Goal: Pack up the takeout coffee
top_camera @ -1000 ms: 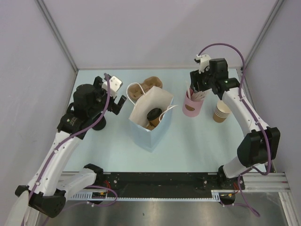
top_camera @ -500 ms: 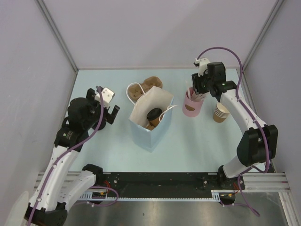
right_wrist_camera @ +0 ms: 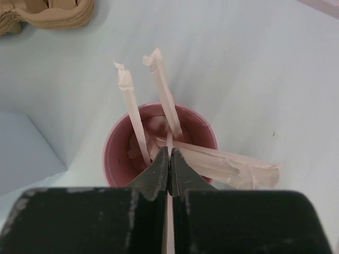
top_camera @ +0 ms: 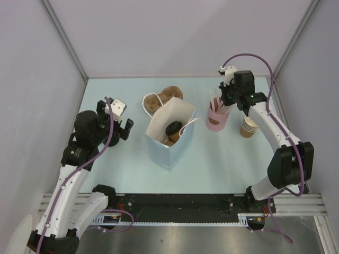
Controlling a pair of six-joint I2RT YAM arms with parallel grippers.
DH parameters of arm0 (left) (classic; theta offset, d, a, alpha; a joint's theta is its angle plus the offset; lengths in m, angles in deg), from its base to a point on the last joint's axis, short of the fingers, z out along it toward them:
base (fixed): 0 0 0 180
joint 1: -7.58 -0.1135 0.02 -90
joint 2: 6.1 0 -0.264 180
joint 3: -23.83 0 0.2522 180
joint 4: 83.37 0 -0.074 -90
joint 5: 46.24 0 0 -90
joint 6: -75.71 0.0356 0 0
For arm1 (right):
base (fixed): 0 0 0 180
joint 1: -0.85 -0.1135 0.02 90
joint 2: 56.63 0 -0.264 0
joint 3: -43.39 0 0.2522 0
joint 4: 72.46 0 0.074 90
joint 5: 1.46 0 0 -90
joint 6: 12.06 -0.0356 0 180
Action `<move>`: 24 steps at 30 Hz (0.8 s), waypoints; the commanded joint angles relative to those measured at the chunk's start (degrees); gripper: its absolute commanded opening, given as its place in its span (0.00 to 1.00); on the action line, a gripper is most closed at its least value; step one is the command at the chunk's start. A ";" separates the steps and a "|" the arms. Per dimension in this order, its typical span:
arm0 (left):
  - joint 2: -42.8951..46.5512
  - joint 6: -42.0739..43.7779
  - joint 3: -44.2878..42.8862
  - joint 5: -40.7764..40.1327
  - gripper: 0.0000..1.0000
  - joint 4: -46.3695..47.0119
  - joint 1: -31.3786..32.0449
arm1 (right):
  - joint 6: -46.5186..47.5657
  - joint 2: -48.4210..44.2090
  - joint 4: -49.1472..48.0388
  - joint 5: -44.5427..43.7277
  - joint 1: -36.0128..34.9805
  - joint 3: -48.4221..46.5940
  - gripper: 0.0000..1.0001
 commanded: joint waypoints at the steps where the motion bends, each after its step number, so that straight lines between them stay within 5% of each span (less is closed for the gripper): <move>1: 1.75 -1.66 0.80 2.36 1.00 2.74 -1.11 | 2.68 -7.21 -1.60 -2.30 -2.11 -0.05 0.00; 17: 3.34 -2.72 1.95 4.38 1.00 3.71 -4.01 | 10.51 -25.84 4.73 -11.18 -11.34 -7.08 0.00; 24: 3.69 -3.24 2.21 5.26 0.99 3.53 -5.15 | 8.32 -32.44 6.14 -2.61 -13.46 -11.47 0.00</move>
